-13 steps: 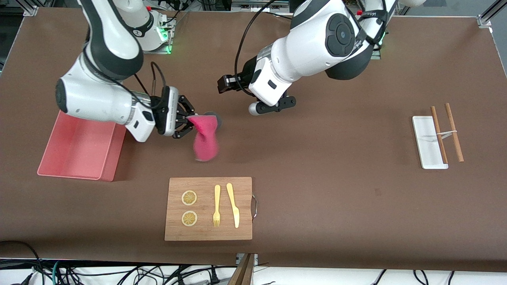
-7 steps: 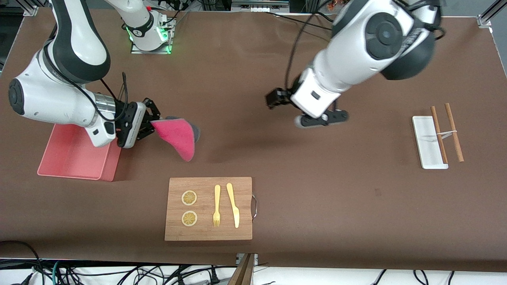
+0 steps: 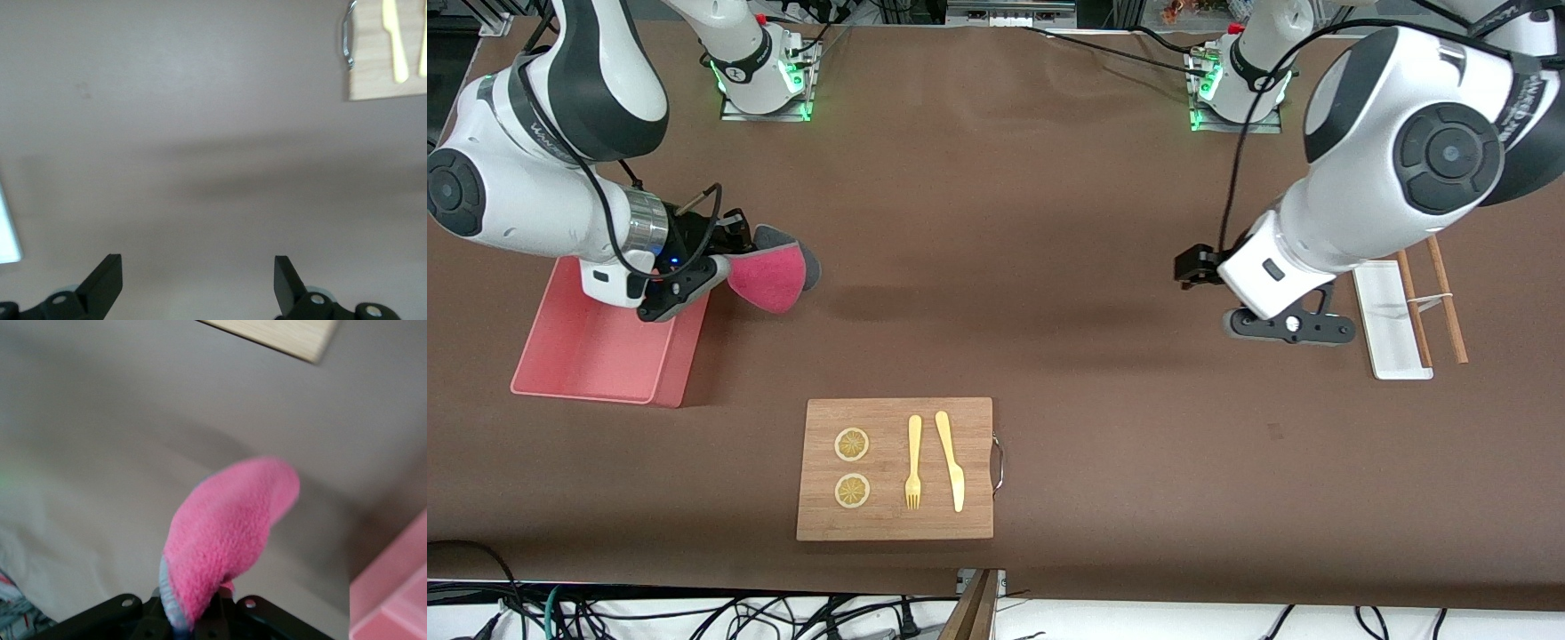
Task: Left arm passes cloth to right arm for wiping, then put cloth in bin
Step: 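Lower the cloth with the right gripper while the left gripper withdraws, then wipe the table beside the wooden board with the held cloth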
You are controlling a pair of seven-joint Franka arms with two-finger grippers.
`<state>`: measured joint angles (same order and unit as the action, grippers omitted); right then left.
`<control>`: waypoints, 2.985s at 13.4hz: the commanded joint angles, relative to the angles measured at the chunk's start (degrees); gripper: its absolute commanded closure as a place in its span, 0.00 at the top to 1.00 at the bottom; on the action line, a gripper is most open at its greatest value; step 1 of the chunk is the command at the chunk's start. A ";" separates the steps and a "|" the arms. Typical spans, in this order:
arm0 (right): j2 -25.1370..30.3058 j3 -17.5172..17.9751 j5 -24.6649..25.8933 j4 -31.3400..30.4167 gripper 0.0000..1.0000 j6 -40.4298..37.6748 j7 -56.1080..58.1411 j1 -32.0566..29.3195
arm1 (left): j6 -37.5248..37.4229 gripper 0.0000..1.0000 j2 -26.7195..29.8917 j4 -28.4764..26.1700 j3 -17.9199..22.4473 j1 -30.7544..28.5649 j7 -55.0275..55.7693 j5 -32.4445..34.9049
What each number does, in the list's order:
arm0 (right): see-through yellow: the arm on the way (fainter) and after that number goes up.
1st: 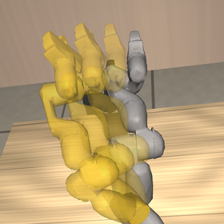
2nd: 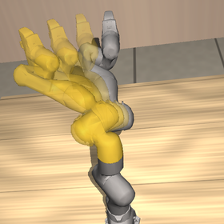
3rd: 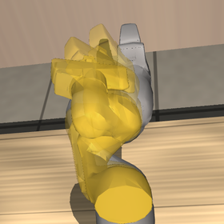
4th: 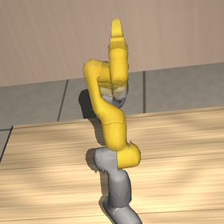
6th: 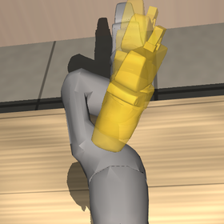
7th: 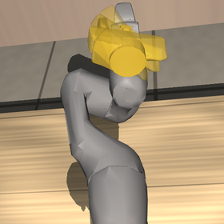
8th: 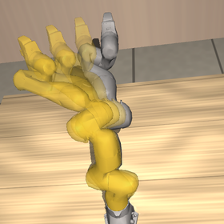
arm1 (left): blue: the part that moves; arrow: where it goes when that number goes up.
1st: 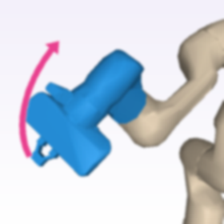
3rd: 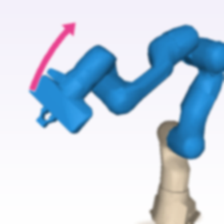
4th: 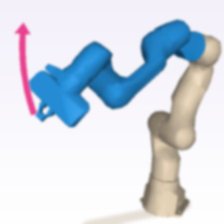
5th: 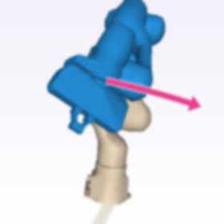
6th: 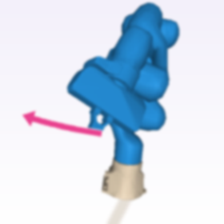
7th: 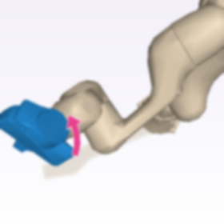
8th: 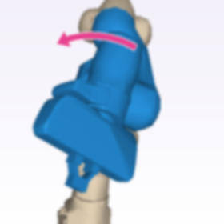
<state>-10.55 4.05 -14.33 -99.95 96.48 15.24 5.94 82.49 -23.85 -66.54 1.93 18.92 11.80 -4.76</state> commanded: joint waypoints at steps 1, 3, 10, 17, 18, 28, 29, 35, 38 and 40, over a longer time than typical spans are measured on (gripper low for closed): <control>1.32 -0.19 7.79 -2.96 0.00 1.25 -10.38 0.04 | -3.38 1.00 3.89 -1.66 -0.53 -2.38 -6.68 2.91; 1.93 -0.19 11.41 -7.51 0.00 6.50 -12.42 0.04 | -2.52 1.00 8.27 -5.94 -0.62 -5.46 -11.25 2.74; -1.38 -0.19 15.82 -22.48 0.00 31.20 -16.20 0.13 | 8.12 1.00 24.47 -28.37 -11.86 -20.76 -12.59 10.21; -14.40 -0.01 15.38 -21.25 0.00 46.78 -25.57 4.16 | 9.36 1.00 25.70 -29.09 -2.20 -14.09 -20.05 4.67; -15.20 -0.01 15.12 -20.38 0.00 46.70 -29.18 5.91 | 9.27 1.00 25.70 -29.00 -2.46 -14.00 -20.15 5.28; -24.69 3.33 14.41 -5.00 0.00 46.08 -65.22 22.36 | 8.92 1.00 25.87 -28.91 -6.15 -18.13 -21.02 6.60; -25.05 4.11 14.33 -3.94 0.00 45.99 -67.43 22.89 | 9.00 1.00 25.87 -28.99 -4.33 -16.65 -21.55 6.60; -24.09 6.41 7.38 4.06 0.00 34.94 -68.95 22.02 | 9.44 1.00 25.09 -28.82 -1.67 -15.23 -24.63 6.52; -23.47 6.14 7.30 1.18 0.00 32.90 -62.91 20.00 | 9.18 1.00 24.82 -28.73 -1.67 -15.75 -25.16 6.43; -23.12 5.88 7.38 -1.72 0.00 33.16 -57.71 17.89 | 9.18 1.00 24.82 -28.73 -1.67 -15.67 -24.55 6.51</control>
<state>-34.71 9.61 -6.31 -98.29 129.63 -47.29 26.20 91.15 0.39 -94.62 -0.04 3.02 -11.83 1.22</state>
